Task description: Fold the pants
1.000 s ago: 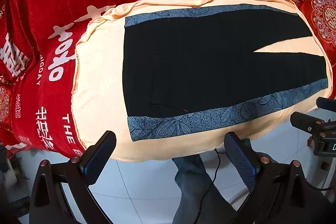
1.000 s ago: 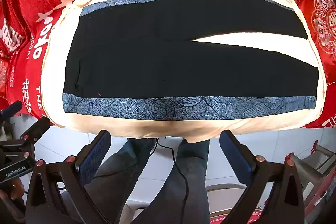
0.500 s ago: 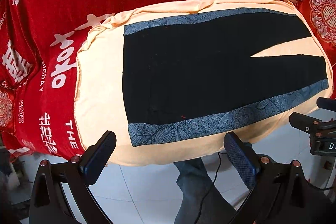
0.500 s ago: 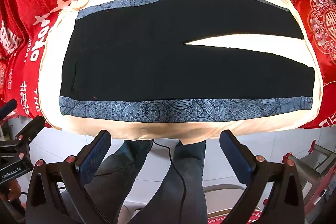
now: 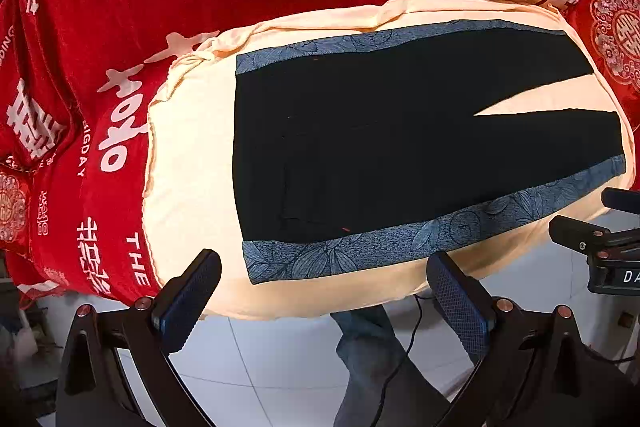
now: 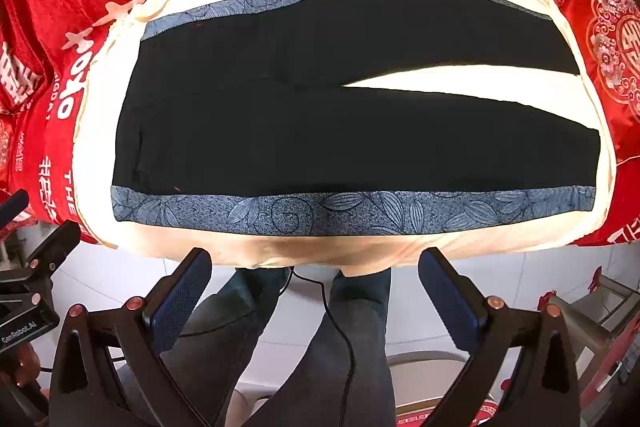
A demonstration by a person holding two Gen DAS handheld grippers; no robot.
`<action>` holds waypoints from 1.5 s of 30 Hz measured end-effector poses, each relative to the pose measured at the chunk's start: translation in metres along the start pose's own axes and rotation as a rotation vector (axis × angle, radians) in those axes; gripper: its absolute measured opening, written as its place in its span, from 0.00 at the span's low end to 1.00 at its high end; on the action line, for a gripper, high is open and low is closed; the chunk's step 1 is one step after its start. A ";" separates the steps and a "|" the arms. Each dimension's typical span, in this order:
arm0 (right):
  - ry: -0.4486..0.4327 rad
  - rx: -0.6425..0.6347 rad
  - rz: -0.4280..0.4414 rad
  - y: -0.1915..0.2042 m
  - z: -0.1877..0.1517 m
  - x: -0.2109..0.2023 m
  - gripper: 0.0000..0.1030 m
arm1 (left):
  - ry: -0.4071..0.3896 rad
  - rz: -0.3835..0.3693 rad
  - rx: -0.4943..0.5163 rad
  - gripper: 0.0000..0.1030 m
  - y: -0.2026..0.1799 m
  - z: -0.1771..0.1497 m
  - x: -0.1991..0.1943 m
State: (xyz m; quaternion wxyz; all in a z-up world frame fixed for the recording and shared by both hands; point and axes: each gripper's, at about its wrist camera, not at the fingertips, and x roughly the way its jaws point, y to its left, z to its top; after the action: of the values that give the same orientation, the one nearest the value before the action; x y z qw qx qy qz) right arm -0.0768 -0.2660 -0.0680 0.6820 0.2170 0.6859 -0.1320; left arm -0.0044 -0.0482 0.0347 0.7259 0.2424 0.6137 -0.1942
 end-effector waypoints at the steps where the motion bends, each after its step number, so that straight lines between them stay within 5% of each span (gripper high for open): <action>1: 0.000 0.000 0.000 0.000 0.000 0.000 1.00 | -0.001 0.001 0.002 1.00 -0.001 0.000 0.000; 16: -0.007 0.009 0.015 -0.008 0.006 -0.003 1.00 | -0.016 0.029 0.008 1.00 -0.007 0.008 -0.005; 25: -0.024 -0.071 0.038 -0.029 0.009 -0.014 1.00 | 0.006 0.016 -0.119 1.00 -0.010 0.013 -0.007; 37: 0.050 -0.096 0.229 -0.066 -0.004 0.017 1.00 | 0.073 -0.020 -0.407 1.00 -0.015 -0.025 0.015; 45: 0.061 0.049 0.539 -0.040 -0.018 0.069 1.00 | 0.091 -0.078 -0.459 1.00 0.015 -0.054 0.065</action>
State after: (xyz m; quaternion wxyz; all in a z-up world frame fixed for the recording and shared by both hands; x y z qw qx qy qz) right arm -0.1102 -0.2838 -0.1405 0.6661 0.4123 0.6200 0.0443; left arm -0.0280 -0.0031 -0.0343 0.7256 0.0556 0.6827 -0.0662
